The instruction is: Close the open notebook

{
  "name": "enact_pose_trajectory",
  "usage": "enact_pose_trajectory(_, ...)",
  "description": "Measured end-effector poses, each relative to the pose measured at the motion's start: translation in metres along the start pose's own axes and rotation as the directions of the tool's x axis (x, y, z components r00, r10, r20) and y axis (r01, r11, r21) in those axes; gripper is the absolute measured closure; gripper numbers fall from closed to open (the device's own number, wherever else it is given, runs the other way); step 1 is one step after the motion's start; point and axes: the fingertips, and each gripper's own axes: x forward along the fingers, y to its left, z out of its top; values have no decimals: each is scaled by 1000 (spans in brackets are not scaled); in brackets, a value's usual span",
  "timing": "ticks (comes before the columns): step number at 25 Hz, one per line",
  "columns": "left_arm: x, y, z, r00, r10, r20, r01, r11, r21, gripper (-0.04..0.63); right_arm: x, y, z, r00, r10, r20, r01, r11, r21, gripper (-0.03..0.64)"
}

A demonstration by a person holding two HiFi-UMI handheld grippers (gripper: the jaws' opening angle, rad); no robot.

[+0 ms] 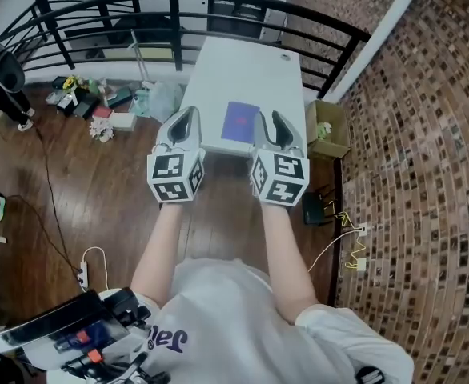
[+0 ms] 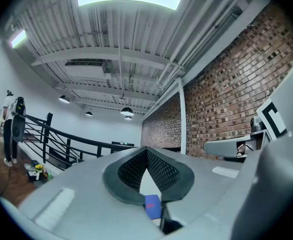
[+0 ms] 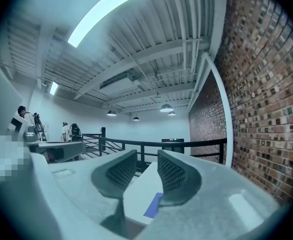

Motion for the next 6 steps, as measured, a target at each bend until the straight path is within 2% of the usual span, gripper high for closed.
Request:
enact_pose_trajectory(4,-3,9,1,1000,3,4,-3,1000,6,578,-1,9,2,1000,1,10,-1,1000,-19,509)
enact_pose_trajectory(5,-4,12,1,1000,6,7,-6,1000,13,578,-1,12,3,1000,4,12,-4,1000,-23,525)
enact_pose_trajectory(6,-5,15,1,1000,10,9,-10,1000,19,578,0,15,3,1000,8,13,-8,1000,-27,578)
